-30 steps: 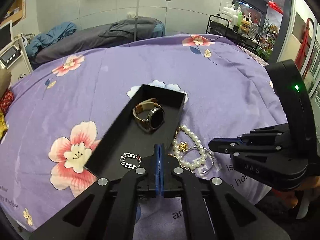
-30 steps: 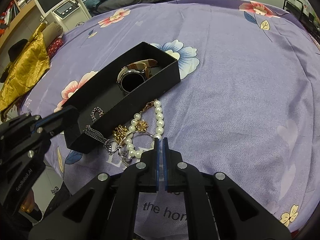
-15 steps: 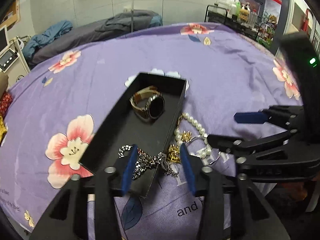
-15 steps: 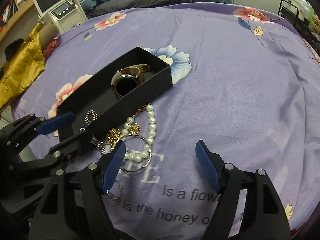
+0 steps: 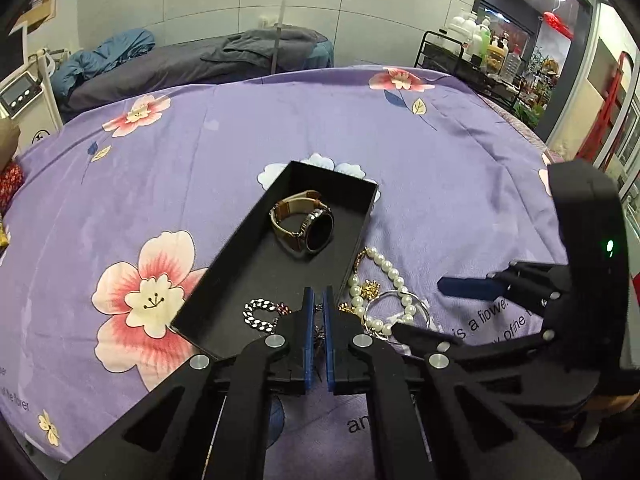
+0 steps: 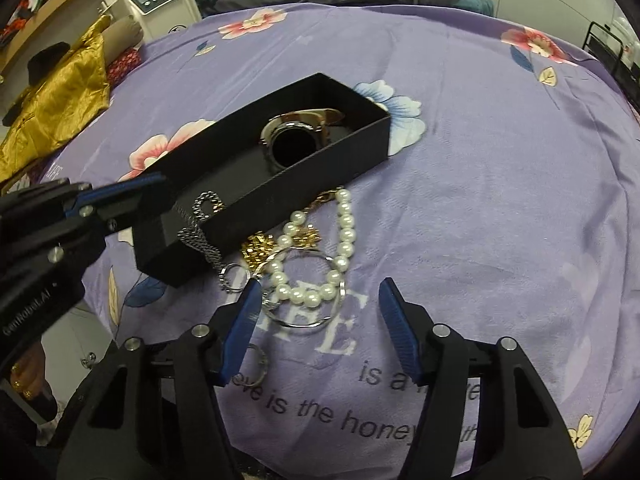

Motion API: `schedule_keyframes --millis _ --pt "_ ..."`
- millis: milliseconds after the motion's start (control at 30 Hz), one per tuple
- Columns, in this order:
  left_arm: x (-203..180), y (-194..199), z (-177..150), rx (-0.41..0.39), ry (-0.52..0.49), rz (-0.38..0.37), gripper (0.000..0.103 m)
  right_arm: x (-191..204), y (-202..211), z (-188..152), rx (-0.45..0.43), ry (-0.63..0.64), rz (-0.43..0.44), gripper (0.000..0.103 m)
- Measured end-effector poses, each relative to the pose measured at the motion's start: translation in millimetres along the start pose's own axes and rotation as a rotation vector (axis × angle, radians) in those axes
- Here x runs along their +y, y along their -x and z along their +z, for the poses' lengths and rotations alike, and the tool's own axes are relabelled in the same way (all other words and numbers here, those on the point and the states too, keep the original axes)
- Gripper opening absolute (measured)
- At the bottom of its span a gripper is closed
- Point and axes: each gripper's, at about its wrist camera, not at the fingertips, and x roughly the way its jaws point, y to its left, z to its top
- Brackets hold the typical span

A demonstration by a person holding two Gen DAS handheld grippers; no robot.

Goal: Organize jewelry
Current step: 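Lift the chain with the left tool and drop it back into the box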

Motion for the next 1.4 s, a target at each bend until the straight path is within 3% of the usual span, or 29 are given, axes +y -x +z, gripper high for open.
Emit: schedule_keyframes --millis 200,300,500,733,900,1033,1167,1400 --pt "10.3 23.2 16.4 -0.063 0.015 -0.003 0.004 4.0 -0.6 0.8 0.005 0.01 0.003 0.061" --pt "9.5 25.1 18.9 -0.07 -0.017 0.049 0.004 1.0 -1.5 0.7 0.012 -0.011 0.011 0.061" --pt "25.8 51.9 34.0 -0.155 0.06 0.033 0.004 -0.5 -3.6 -1.2 0.027 -0.007 0.003 0.061" --pt "28.5 82.0 51.6 -0.239 0.037 0.079 0.004 -3.1 -4.2 -0.4 0.024 -0.028 0.008 0.061" --pt "46.3 98.2 62.9 -0.29 0.089 0.105 0.004 -5.6 -4.7 -1.8 0.03 -0.032 0.0 0.061" --pt "52.0 108.0 76.1 -0.292 0.079 0.09 0.004 -8.8 -6.7 -2.4 0.038 -0.052 0.006 0.061" --pt "33.0 92.0 67.6 -0.239 0.003 0.093 0.004 -7.0 -7.5 -1.6 0.036 -0.054 0.012 0.061" --pt "29.0 64.8 45.4 -0.166 0.044 0.07 0.005 -12.0 -7.8 -2.4 0.033 -0.061 -0.017 0.061"
